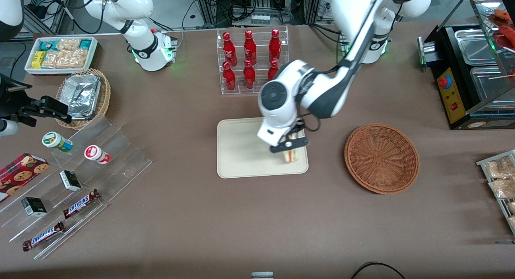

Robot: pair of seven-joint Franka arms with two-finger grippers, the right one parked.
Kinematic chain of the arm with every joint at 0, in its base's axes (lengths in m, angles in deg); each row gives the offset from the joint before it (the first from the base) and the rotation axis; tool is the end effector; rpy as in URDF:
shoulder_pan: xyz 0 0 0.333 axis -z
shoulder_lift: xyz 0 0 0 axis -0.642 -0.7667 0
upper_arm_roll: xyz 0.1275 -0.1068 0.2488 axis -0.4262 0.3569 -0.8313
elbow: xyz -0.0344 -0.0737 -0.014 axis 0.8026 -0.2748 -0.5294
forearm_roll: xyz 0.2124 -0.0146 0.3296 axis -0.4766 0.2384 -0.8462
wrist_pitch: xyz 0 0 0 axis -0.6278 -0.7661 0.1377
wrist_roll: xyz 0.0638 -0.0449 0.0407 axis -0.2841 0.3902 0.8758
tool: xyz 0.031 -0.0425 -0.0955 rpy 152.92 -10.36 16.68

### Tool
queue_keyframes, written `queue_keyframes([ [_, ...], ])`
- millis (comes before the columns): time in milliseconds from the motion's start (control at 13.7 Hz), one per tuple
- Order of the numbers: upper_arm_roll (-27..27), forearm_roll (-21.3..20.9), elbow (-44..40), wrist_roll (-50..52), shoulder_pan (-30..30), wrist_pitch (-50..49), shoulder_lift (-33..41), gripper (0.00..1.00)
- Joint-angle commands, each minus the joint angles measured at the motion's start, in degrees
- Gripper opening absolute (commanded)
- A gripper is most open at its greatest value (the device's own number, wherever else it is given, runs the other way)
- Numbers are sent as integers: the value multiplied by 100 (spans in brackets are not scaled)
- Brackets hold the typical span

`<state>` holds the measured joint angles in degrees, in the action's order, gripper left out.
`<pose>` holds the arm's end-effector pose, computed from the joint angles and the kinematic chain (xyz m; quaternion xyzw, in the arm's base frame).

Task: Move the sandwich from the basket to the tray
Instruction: 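Lift the sandwich and carry it with the left gripper over the tray, then lower the sandwich onto the tray and open the left gripper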

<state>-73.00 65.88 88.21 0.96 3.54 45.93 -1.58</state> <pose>0.5059 -0.4643 0.3108 -0.9922 -0.0757 0.0461 0.0882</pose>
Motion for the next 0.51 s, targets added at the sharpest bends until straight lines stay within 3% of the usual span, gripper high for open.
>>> queue_keyframes([
  [0,-102,-43,-878,31,336,-120,-709,0],
  [438,-111,-52,-1205,111,635,250,-1281,0],
])
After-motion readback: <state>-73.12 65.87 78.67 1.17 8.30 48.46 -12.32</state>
